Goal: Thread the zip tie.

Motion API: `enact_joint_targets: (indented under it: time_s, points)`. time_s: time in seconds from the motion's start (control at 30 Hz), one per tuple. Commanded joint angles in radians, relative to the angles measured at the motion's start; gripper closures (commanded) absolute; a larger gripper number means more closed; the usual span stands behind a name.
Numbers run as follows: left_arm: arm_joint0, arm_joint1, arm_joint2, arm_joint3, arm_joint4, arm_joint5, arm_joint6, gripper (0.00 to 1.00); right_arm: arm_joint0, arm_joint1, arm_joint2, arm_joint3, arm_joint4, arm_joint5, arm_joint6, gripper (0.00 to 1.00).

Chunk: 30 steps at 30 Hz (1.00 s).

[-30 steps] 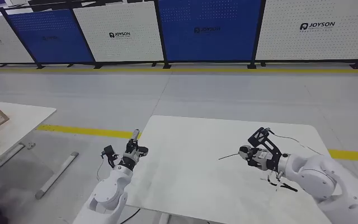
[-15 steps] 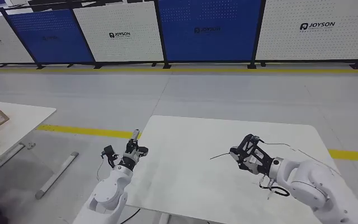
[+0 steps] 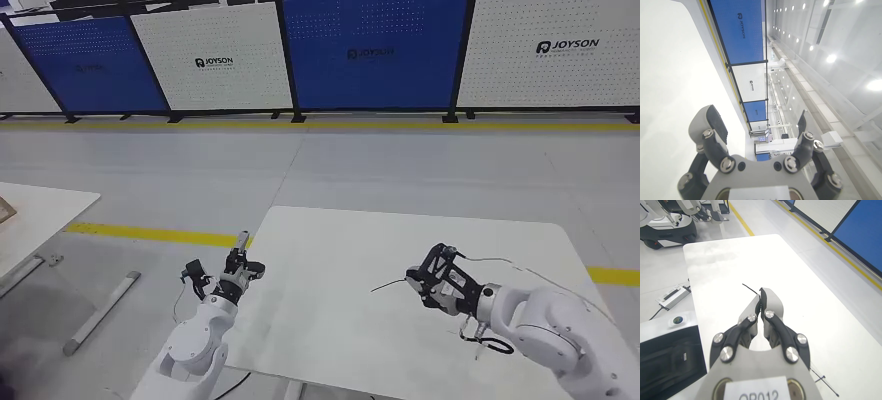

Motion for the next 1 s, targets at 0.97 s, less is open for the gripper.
enact_joint_targets:
  time_s: [0.97]
  points:
    - [-0.002,0.001,0.005,-0.007,0.006,0.003,-0.030,0.00,0.107,0.054,-0.099,0.032,-0.171,0.000,-0.225,1.00]
